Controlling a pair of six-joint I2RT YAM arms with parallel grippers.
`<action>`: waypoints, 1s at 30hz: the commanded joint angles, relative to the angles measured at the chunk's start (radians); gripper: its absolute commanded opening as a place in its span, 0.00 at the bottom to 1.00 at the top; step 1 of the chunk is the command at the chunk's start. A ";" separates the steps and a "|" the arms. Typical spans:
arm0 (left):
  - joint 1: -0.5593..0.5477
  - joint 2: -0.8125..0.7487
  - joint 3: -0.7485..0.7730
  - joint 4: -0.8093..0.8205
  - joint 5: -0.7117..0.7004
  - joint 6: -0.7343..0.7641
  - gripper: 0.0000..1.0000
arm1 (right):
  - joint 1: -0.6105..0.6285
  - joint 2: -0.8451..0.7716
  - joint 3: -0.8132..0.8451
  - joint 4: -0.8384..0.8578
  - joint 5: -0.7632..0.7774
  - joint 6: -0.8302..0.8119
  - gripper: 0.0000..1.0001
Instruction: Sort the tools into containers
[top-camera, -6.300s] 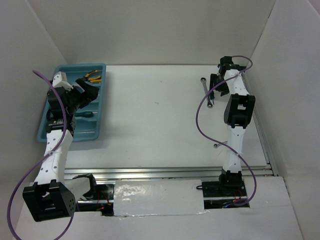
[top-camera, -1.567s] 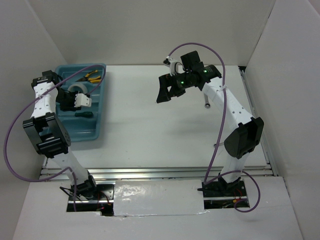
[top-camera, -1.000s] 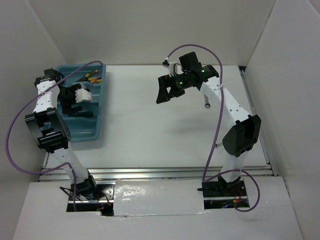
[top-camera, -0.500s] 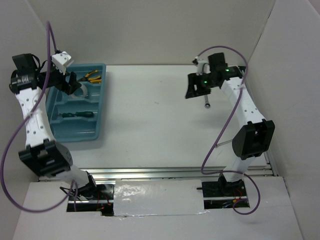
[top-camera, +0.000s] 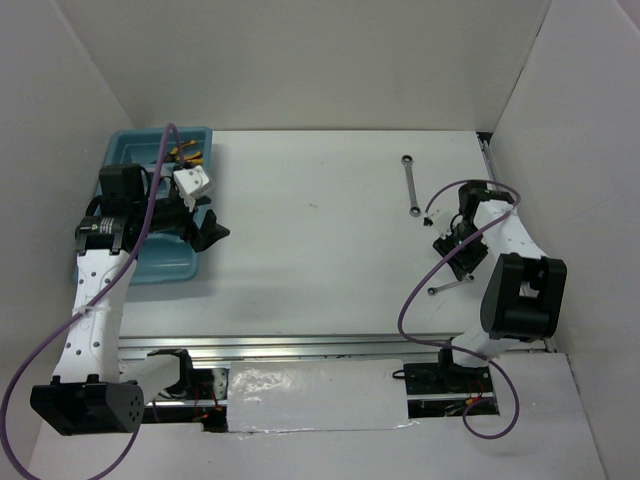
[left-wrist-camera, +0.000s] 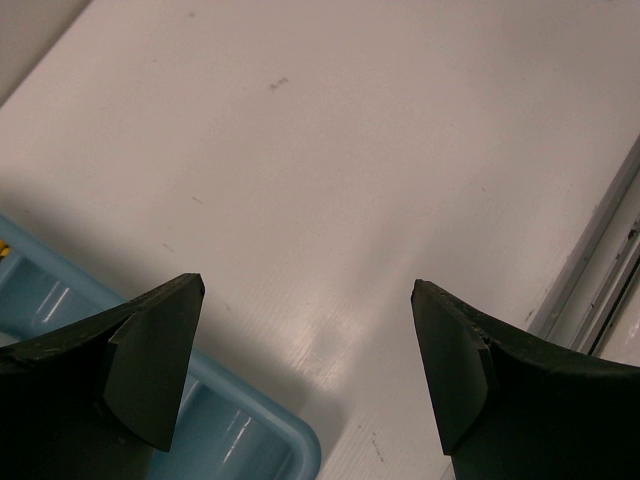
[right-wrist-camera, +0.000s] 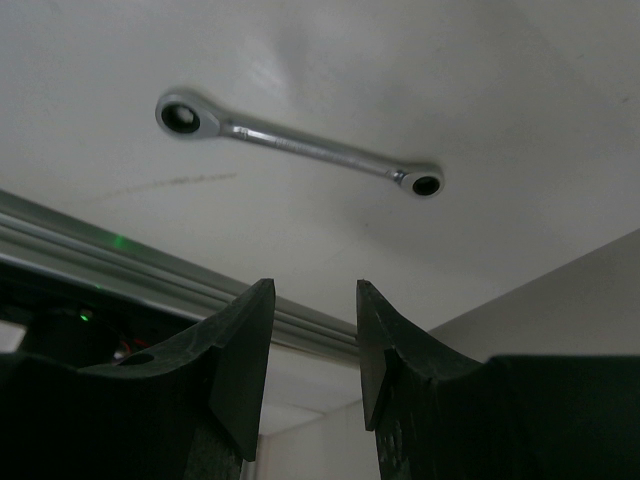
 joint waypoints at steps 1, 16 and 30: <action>-0.063 0.012 -0.011 -0.043 -0.043 0.035 0.99 | -0.003 -0.106 -0.071 0.061 0.083 -0.207 0.46; -0.183 0.061 -0.039 0.030 -0.086 -0.022 0.99 | 0.207 -0.010 -0.107 0.135 0.037 -0.485 0.57; -0.183 0.086 -0.058 0.067 -0.069 -0.017 0.99 | 0.268 -0.005 -0.328 0.391 0.158 -0.631 0.59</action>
